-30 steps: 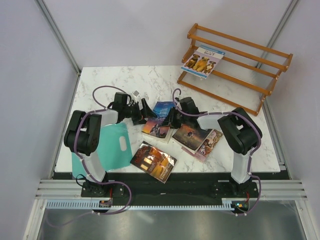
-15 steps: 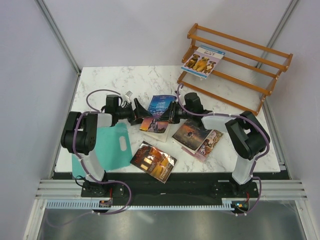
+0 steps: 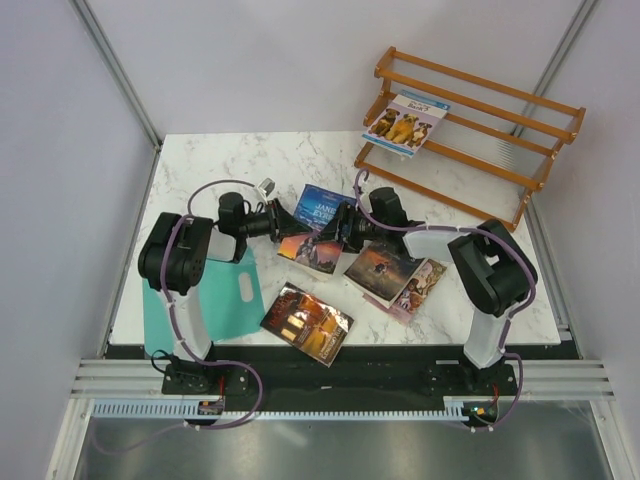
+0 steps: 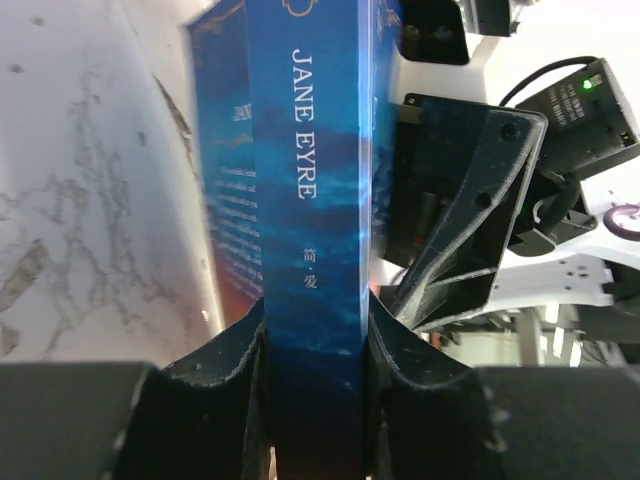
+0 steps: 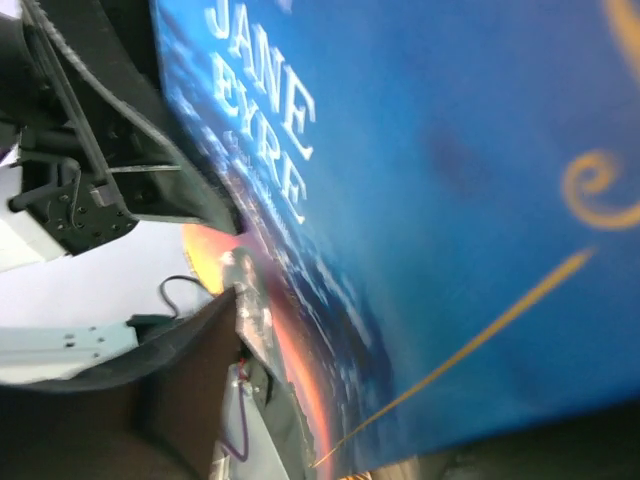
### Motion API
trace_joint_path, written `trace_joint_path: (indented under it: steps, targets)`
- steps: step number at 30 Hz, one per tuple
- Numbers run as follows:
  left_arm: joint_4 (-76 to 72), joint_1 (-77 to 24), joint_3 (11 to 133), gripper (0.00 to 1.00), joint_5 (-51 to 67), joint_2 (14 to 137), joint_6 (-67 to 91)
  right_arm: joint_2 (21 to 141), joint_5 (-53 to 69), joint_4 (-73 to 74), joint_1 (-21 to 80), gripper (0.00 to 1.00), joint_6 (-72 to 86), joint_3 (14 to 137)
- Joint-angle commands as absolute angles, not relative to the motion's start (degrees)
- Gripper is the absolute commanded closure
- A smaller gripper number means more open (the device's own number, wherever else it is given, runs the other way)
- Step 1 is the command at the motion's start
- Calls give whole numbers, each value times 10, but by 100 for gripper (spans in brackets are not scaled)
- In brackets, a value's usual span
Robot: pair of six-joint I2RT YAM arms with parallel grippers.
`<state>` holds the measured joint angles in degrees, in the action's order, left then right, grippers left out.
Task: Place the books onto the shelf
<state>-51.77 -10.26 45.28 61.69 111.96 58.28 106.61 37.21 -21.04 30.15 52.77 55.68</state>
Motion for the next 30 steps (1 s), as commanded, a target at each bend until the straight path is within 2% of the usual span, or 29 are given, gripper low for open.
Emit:
trace_joint_path:
  steps: [1,4,10,16,30]
  targets:
    - [-727,-108,459,98,673,1122,716,1013,288,-115,307,22,464,568]
    - [-739,-105,466,98,671,1102,732,987,264,-105,302,12,461,555]
    - [-799,-103,507,98,672,1071,797,912,225,-161,291,2,497,498]
    - [-900,-104,562,98,650,1074,910,838,218,-255,289,2,565,441]
    - [-934,-126,593,98,599,1063,951,860,239,-376,317,2,640,410]
